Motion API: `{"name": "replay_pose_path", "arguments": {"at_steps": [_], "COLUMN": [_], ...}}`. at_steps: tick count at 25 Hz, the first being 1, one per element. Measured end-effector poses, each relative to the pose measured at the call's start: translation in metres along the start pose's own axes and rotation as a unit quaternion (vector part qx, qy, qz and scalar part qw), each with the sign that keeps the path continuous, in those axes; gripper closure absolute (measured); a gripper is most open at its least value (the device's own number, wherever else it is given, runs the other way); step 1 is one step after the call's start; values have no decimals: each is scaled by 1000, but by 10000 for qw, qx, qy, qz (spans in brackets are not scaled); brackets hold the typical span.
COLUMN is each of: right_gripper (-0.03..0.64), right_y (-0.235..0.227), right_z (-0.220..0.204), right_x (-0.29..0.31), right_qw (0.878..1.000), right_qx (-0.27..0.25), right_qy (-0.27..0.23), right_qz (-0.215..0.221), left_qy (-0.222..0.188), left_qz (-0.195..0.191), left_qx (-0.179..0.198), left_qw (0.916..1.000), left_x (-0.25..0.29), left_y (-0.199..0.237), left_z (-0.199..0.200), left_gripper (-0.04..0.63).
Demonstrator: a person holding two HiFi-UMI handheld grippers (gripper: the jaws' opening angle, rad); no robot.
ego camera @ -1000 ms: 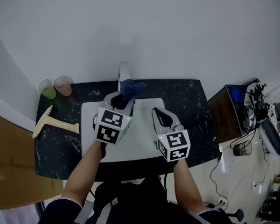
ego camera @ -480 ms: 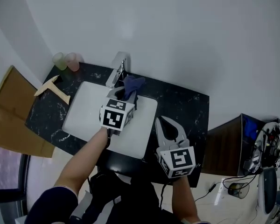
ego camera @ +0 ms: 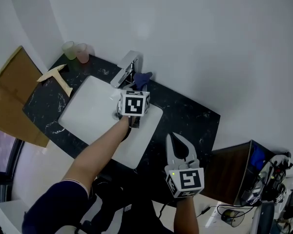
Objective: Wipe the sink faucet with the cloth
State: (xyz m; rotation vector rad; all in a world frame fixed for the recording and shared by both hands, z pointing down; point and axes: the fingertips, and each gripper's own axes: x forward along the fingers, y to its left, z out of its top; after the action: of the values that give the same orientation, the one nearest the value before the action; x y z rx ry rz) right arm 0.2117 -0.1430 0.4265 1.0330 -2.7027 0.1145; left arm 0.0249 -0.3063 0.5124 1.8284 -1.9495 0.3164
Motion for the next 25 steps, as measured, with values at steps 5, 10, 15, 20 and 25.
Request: {"name": "replay_pose_path", "arguments": {"at_steps": [5, 10, 15, 20, 25], "right_gripper": [612, 611, 611, 612, 612], "right_y": [-16, -27, -30, -33, -34], "right_z": [-9, -10, -9, -7, -5], "right_x": [-3, 2, 7, 10, 11], "right_qw": [9998, 9998, 9998, 9998, 9998], "right_qx": [45, 44, 49, 61, 50], "right_qy": [118, 123, 119, 97, 86], "right_qz": [-129, -166, -149, -151, -162], "left_qy": [160, 309, 255, -83, -664], "left_qz": [562, 931, 1063, 1063, 1050], "left_qx": [-321, -751, -1232, -1397, -1744], "left_qw": [9978, 9923, 9863, 9844, 9768], "left_x": [21, 34, 39, 31, 19], "left_y": [16, 34, 45, 39, 32], "left_z": [-14, -28, -30, -10, 21], "left_gripper": [523, 523, 525, 526, 526]}}
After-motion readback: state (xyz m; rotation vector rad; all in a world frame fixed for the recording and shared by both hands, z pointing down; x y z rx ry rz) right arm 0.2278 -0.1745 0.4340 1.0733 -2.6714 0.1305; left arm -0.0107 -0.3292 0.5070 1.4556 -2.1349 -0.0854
